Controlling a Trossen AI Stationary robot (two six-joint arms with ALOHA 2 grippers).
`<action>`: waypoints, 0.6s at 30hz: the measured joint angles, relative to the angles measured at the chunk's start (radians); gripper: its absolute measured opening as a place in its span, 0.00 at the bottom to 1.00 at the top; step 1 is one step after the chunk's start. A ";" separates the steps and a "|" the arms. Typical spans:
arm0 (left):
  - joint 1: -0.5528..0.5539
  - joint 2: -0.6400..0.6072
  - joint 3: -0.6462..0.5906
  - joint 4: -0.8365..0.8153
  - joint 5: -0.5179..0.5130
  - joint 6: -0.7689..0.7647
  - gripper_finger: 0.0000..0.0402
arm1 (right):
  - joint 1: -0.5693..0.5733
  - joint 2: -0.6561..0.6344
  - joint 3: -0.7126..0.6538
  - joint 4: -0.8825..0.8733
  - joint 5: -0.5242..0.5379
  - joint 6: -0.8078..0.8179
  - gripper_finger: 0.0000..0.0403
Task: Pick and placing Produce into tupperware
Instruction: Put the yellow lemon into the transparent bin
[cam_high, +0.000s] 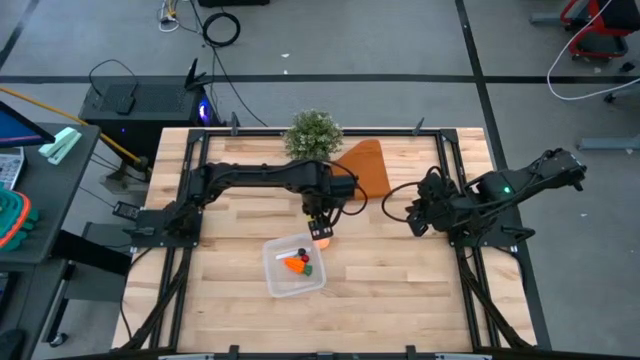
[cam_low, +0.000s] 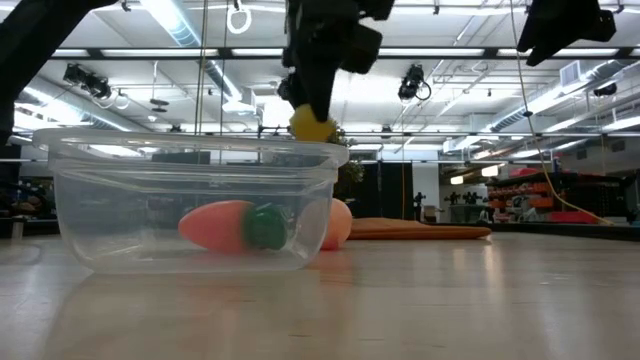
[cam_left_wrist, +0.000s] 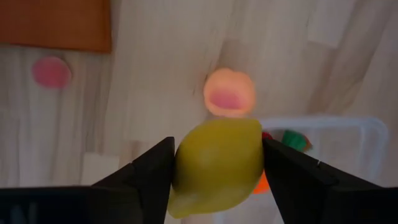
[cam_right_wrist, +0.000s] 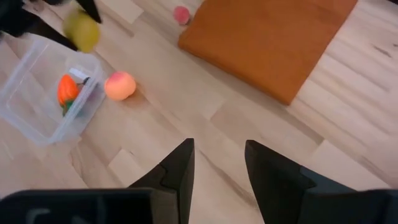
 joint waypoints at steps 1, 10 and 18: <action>-0.006 -0.001 0.011 -0.016 0.000 -0.004 0.57 | 0.000 0.000 0.000 -0.003 0.000 0.000 0.28; -0.093 -0.014 0.025 -0.082 -0.004 -0.096 0.59 | 0.001 0.000 0.000 -0.015 0.001 -0.039 0.28; -0.171 -0.016 0.005 -0.094 -0.078 -0.217 0.58 | 0.044 0.000 0.000 -0.019 0.002 -0.056 0.28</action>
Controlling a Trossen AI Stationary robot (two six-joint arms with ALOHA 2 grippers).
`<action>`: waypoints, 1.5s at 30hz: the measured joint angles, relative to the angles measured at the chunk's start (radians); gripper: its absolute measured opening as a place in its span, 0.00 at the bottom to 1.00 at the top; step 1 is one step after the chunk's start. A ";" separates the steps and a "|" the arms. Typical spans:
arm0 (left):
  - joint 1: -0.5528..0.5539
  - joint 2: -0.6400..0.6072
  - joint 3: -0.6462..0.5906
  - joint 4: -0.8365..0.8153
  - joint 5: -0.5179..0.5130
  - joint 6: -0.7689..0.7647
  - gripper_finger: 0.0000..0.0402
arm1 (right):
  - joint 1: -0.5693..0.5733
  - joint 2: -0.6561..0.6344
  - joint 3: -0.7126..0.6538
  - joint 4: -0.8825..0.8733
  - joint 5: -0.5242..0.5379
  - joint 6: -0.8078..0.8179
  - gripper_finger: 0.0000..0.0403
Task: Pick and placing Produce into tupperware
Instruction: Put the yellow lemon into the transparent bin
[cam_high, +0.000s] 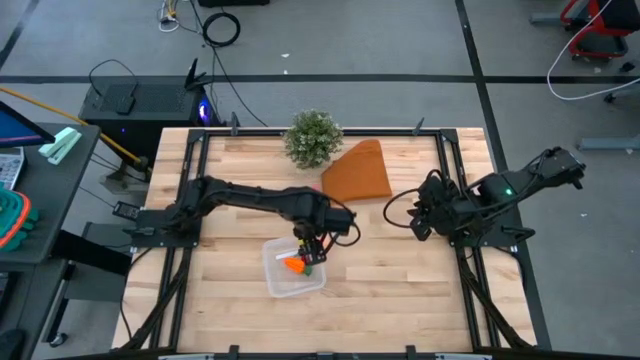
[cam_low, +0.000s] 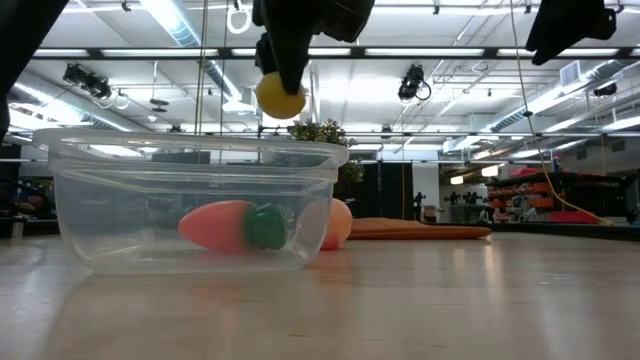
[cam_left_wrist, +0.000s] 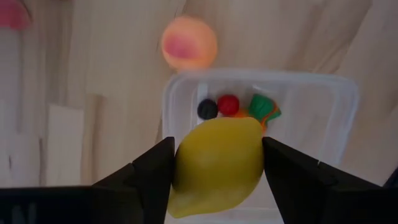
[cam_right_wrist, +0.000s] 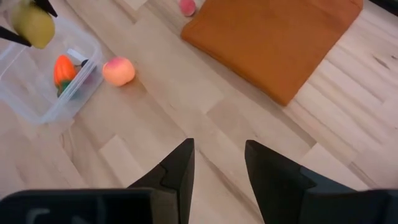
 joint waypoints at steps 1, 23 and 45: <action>-0.006 0.000 -0.011 -0.004 -0.001 -0.017 0.58 | 0.007 0.000 0.000 0.000 0.001 0.000 0.28; -0.148 -0.133 -0.397 0.250 0.010 -0.310 0.58 | 0.068 0.000 0.000 0.001 0.009 0.015 0.28; -0.188 -0.195 -0.684 0.502 0.094 -0.351 0.59 | 0.068 0.000 0.000 0.011 0.014 0.060 0.28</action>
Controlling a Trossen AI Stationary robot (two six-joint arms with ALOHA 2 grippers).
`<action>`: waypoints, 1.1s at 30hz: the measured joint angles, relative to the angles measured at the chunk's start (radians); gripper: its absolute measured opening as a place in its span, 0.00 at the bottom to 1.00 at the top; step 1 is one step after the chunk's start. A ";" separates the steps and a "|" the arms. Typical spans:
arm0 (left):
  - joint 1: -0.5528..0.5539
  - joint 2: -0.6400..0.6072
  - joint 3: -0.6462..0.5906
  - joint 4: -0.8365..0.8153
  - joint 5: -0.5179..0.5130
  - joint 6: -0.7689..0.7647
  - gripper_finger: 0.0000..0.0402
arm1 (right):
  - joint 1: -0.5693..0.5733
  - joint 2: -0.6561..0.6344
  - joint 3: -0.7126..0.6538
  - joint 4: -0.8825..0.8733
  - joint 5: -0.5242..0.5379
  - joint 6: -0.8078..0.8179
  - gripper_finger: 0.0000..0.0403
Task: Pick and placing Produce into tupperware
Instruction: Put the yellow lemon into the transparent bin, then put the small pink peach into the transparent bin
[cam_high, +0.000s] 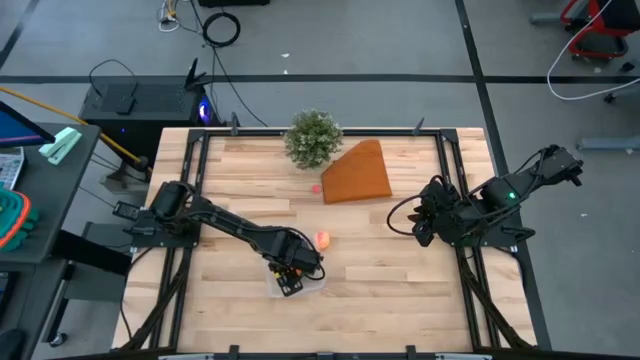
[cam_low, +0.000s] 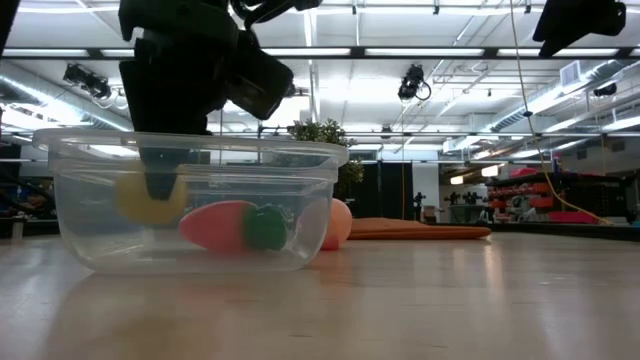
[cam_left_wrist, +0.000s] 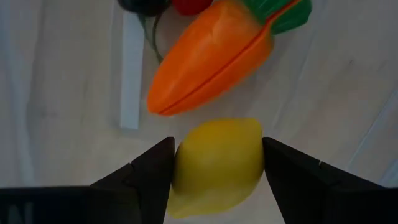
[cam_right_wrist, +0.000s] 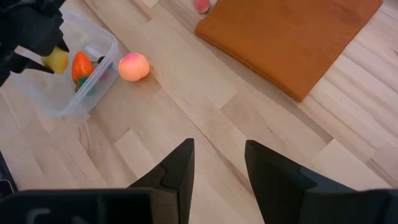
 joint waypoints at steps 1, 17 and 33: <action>-0.001 0.000 -0.007 0.011 0.000 0.001 0.59 | 0.000 0.000 0.000 0.000 0.000 0.000 0.28; -0.001 0.000 -0.022 0.065 -0.019 0.072 0.66 | 0.000 0.000 0.000 0.000 0.000 0.008 0.28; 0.044 0.000 0.179 -0.136 -0.045 0.208 0.66 | 0.000 0.000 0.000 0.000 -0.001 0.015 0.28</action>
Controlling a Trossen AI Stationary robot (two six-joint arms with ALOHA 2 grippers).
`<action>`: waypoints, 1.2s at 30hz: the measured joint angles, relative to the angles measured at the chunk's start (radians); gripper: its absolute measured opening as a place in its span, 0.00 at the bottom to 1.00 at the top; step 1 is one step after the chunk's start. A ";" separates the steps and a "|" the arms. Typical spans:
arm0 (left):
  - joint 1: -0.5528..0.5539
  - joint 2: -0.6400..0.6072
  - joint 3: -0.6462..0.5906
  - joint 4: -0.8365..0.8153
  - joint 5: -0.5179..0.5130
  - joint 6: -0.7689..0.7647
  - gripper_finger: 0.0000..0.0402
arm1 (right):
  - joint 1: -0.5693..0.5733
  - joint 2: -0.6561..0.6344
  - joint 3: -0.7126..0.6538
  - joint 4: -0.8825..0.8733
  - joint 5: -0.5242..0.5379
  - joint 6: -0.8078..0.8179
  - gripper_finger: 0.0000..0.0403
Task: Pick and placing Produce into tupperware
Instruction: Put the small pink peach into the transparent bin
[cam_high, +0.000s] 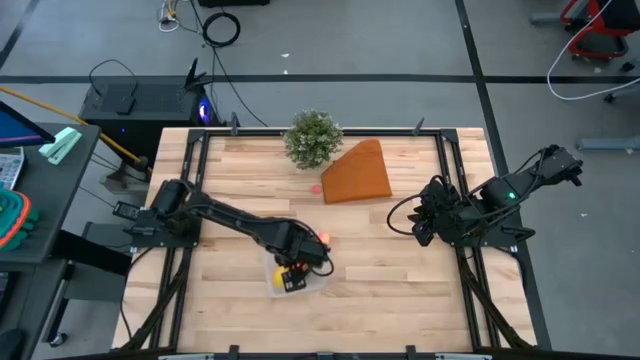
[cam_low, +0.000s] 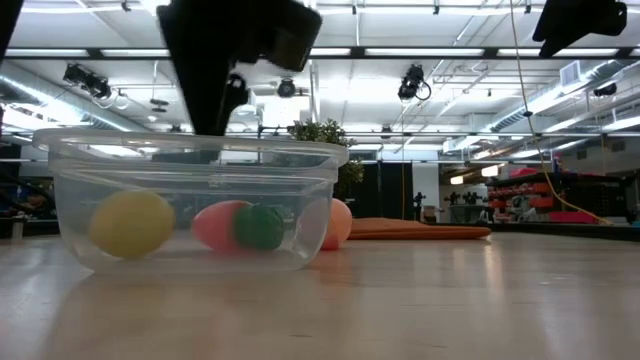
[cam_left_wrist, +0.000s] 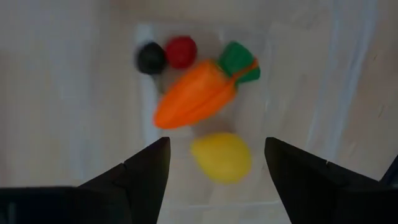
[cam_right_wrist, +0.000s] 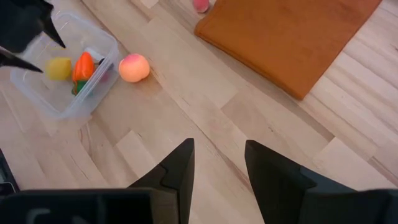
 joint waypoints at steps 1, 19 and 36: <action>0.010 0.000 0.028 -0.031 -0.010 0.021 0.66 | 0.000 0.000 0.000 0.000 0.000 0.000 0.28; 0.359 0.001 0.169 0.033 -0.194 0.003 0.67 | 0.000 0.000 0.000 0.005 0.005 0.004 0.28; 0.270 -0.016 -0.125 0.439 -0.520 -0.164 0.59 | 0.000 0.000 0.000 0.004 0.034 0.006 0.28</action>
